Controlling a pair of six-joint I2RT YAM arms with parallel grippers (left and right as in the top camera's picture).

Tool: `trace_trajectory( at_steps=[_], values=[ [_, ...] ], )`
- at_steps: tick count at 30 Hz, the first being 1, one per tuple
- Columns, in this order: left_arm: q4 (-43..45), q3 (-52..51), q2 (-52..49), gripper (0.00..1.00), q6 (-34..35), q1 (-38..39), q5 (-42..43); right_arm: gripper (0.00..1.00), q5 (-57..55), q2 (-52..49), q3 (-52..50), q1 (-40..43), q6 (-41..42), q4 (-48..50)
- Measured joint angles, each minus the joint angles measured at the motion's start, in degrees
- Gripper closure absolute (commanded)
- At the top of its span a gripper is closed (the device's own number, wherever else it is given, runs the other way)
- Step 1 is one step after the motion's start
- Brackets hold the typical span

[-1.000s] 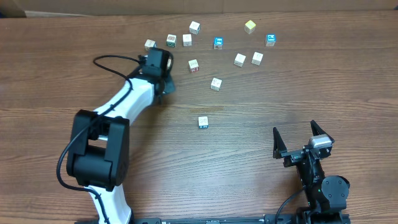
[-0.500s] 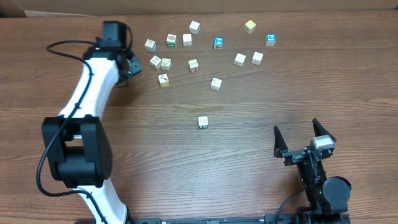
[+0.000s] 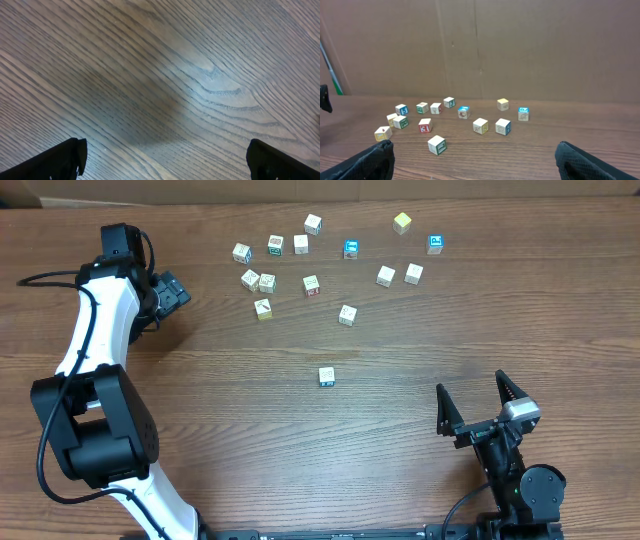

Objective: Form a tower
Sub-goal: 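Lower the left gripper and grasp the hammer-picture block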

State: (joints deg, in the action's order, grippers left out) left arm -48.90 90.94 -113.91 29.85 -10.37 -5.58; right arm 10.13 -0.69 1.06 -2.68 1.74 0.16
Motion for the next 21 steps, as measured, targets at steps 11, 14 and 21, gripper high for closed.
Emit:
trace_trajectory(
  at_steps=[11, 14, 21],
  values=[
    [0.1, 0.0, 0.0, 0.73, -0.2, 0.7, 5.7, 0.00, -2.3, 0.0, 0.9, 0.0, 1.1, -5.9],
    [1.0, 0.0, 0.0, 0.35, -0.7, 1.6, 9.5, 0.00, -3.5, 0.0, 0.9, 0.0, 1.1, -7.3],
    [5.5, 0.0, 0.0, 0.00, -2.9, 8.8, 12.3, 0.00, -4.2, 0.1, 1.0, 0.0, 1.3, -10.1]
  ],
)
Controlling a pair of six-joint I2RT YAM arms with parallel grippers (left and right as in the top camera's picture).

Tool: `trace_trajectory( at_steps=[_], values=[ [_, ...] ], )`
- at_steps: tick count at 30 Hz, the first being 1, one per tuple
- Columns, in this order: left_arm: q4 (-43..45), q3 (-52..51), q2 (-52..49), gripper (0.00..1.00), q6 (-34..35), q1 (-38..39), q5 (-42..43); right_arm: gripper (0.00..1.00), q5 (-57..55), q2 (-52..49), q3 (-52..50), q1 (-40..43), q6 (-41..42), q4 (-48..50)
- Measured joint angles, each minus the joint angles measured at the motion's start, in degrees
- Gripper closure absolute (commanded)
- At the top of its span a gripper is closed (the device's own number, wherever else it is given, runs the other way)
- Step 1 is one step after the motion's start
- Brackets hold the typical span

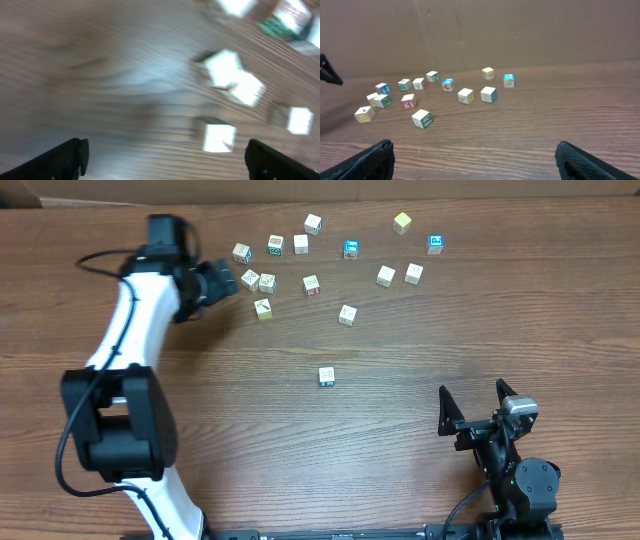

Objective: Form a tower
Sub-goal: 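Lower the left gripper and grasp the hammer-picture block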

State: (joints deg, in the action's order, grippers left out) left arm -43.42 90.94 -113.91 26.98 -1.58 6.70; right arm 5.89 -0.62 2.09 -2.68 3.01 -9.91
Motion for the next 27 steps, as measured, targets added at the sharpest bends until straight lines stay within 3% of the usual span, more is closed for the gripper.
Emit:
trace_trajectory(
  at_steps=[11, 27],
  values=[
    [4.7, 0.1, 0.0, 0.00, -5.1, 14.8, -9.1, 0.00, -0.3, 0.0, 0.4, 0.0, 0.0, -1.5],
    [7.6, 0.1, -5.5, 0.02, -5.9, 16.1, -15.0, 0.00, -0.3, 0.0, 0.5, 0.0, 0.0, -1.6]
  ],
)
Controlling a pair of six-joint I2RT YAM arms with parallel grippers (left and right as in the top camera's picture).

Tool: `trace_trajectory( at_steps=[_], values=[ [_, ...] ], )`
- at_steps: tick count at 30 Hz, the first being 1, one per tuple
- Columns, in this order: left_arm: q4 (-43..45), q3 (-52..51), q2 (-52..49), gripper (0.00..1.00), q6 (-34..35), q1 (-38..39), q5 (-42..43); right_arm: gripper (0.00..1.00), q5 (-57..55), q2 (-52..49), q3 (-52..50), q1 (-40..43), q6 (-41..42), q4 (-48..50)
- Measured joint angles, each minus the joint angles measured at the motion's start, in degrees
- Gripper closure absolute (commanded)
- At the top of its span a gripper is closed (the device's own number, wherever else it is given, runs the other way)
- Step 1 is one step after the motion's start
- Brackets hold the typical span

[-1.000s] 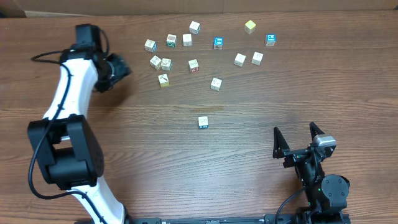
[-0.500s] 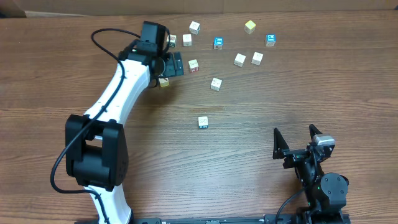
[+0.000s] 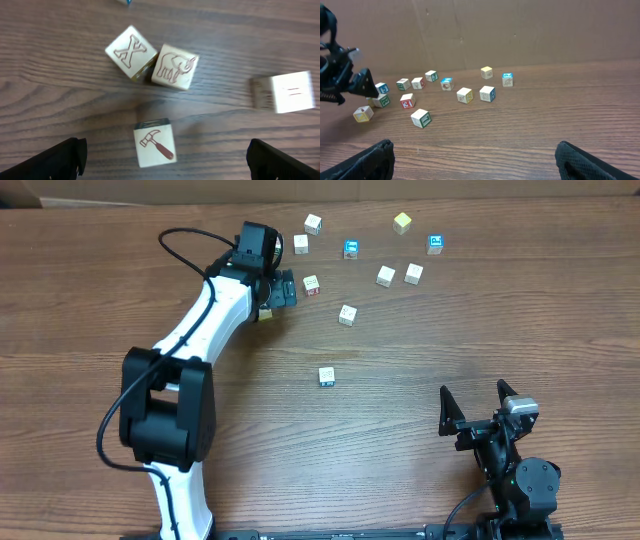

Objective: Form a tower
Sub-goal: 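Lower the left gripper and grasp the hammer-picture block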

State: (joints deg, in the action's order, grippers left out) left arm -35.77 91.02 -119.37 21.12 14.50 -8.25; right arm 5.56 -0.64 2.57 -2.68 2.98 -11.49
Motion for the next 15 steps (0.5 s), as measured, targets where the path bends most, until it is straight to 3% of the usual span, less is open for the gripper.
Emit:
trace_trajectory(
  at_steps=[15],
  values=[
    [2.4, 0.0, -5.4, 0.50, -0.4, 0.0, -0.6, 0.00, 0.0, 0.0, 0.0, 0.0, 0.0, 0.0]
  ],
)
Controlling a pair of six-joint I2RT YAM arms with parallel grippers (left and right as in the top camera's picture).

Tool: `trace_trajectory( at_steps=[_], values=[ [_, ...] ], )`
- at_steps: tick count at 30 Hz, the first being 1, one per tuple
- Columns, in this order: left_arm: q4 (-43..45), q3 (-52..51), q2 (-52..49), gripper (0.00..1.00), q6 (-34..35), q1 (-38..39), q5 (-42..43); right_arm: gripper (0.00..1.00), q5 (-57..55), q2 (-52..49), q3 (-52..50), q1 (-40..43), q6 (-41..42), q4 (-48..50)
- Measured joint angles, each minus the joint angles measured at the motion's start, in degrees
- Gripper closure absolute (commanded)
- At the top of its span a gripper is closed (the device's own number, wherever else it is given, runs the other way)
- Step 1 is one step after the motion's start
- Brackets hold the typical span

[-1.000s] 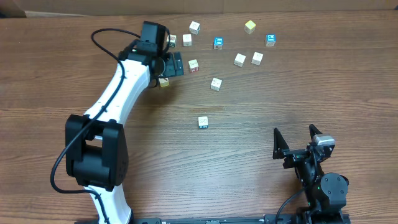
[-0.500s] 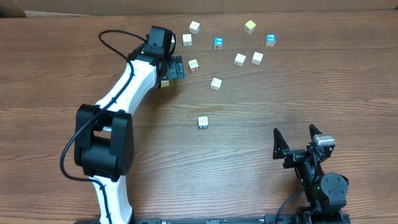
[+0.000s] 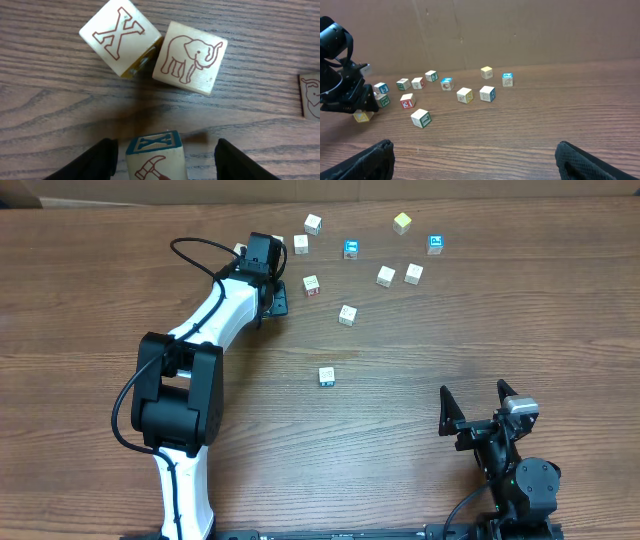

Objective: Form a tower
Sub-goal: 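Lower the left gripper and grasp the hammer-picture block, then carry the hammer block and lower it onto the placed '2' block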

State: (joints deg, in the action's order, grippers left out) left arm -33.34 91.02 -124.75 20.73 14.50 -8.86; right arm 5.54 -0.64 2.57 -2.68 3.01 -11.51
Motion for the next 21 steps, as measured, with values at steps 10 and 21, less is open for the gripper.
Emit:
trace_trajectory(
  at_steps=[10, 21],
  values=[
    [0.0, 0.0, 0.0, 0.73, -0.2, 0.0, 0.0, 0.00, 0.0, 0.0, 0.0, 0.0, 0.0, 0.0],
    [-5.0, 0.2, 2.7, 0.71, -0.1, 0.8, 0.0, 0.00, 0.0, 0.0, 0.0, 0.0, 0.0, 0.0]
  ],
)
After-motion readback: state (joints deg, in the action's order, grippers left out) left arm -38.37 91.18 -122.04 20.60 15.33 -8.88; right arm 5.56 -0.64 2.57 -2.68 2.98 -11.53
